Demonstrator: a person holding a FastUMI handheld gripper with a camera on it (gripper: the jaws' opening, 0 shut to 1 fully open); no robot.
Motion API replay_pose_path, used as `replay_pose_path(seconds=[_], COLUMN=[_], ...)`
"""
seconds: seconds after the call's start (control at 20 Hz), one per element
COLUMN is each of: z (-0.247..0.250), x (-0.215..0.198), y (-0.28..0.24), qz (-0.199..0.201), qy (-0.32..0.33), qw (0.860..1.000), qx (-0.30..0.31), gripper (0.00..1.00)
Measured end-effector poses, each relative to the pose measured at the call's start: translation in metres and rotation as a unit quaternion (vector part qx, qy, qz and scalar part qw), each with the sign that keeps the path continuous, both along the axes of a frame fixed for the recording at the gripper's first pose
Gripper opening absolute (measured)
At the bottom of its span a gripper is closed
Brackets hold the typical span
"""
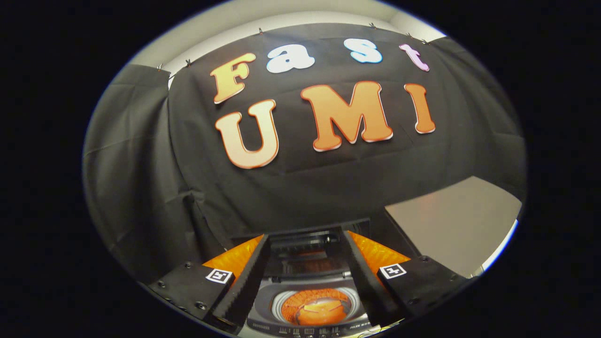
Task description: Put the clothes into the washing machine and then close the washing machine lid.
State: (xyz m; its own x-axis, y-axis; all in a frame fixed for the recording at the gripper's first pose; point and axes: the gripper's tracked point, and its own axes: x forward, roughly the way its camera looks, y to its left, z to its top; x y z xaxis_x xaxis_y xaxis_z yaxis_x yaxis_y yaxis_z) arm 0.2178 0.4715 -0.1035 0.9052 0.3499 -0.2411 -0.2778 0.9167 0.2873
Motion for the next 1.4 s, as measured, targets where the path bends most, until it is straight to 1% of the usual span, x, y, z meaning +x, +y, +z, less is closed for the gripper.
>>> replay_pose_path(seconds=[0.15,0.35,0.45,0.7,0.8,0.9,1.0,1.1,1.2,1.4], z=[0.014,-0.005,-0.025,-0.072,-0.098,-0.122,-0.141,-0.151,-0.160,-0.166], x=[0.040,0.090,0.113,0.162,0.181,0.194,0.200,0.208,0.207,0.213], y=[0.003,0.006,0.013,0.023,0.028,0.032,0.034,0.034,0.034,0.034], qz=[0.007,0.009,0.014,0.024,0.028,0.029,0.026,0.022,0.022,0.024], qy=[-0.017,-0.004,0.008,0.032,0.054,0.076,0.099,0.101,0.110,0.119], qw=[1.000,1.000,1.000,0.997,0.993,0.990,0.989,0.988,0.986,0.987], qx=[-0.005,-0.015,-0.023,-0.073,-0.098,-0.111,-0.109,-0.116,-0.126,-0.108], gripper=[0.98,0.98,0.98,0.98,0.98,0.98,0.98,0.98,0.98,0.99])
